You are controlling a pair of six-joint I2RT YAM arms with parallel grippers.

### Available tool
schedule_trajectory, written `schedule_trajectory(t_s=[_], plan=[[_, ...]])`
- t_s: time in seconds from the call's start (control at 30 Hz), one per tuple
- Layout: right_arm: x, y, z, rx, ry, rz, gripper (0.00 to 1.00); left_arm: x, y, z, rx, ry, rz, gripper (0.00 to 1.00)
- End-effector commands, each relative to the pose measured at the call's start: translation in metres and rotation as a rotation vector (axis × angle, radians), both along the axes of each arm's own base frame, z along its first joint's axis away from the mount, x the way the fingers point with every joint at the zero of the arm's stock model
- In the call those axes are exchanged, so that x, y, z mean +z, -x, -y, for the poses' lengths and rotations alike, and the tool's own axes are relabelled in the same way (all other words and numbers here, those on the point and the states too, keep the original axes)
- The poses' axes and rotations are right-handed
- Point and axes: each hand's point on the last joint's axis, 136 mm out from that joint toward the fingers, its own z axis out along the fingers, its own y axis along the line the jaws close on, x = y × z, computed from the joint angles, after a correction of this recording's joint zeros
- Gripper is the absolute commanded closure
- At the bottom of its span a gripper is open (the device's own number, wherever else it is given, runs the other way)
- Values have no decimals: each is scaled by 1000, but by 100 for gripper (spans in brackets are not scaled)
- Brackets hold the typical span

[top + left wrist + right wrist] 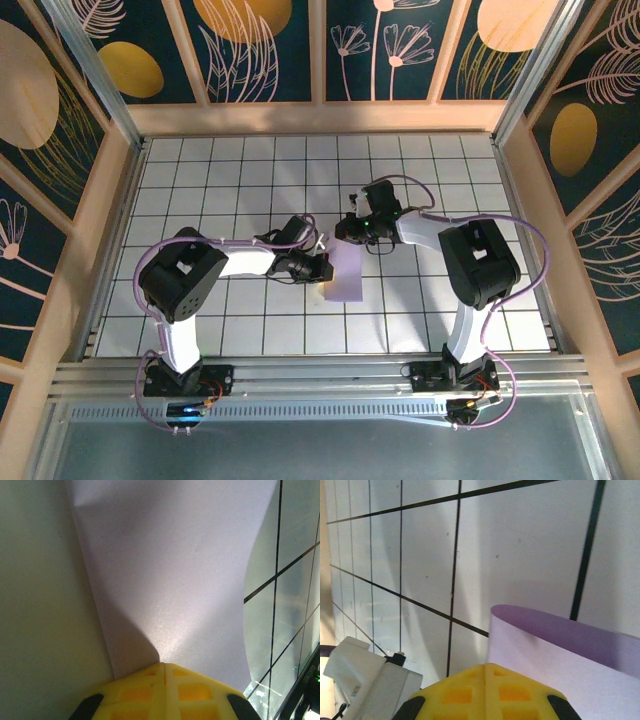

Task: Fold a paper plane with a square sheet of paper (fold left side to right side)

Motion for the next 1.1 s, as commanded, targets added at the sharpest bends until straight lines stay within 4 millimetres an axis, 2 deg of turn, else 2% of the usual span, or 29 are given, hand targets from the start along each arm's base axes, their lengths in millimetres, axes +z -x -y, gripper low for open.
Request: schedule_trajectory(t_s=[0.0,0.13,0.37,0.67,0.83,1.07], plan=[[-4,8,-15,37,-39,-19,100,-29,14,-12,10,-88,-67,100],[-9,15,-27,63,-48,-32,100,-29,15,-12,9,-89,-69,100],[-22,23,-32,69,-55,-64,100,-30,15,-12,10,-91,-68,100],[-39,17,-34,73,-22,-78,100,-30,15,-12,7,-94,-69,100],[-52,12,-28,60,40,-81,100,-31,17,-13,5,-98,-70,100],[-58,-2,-21,41,74,-62,100,-33,18,-13,4,-104,-74,100]])
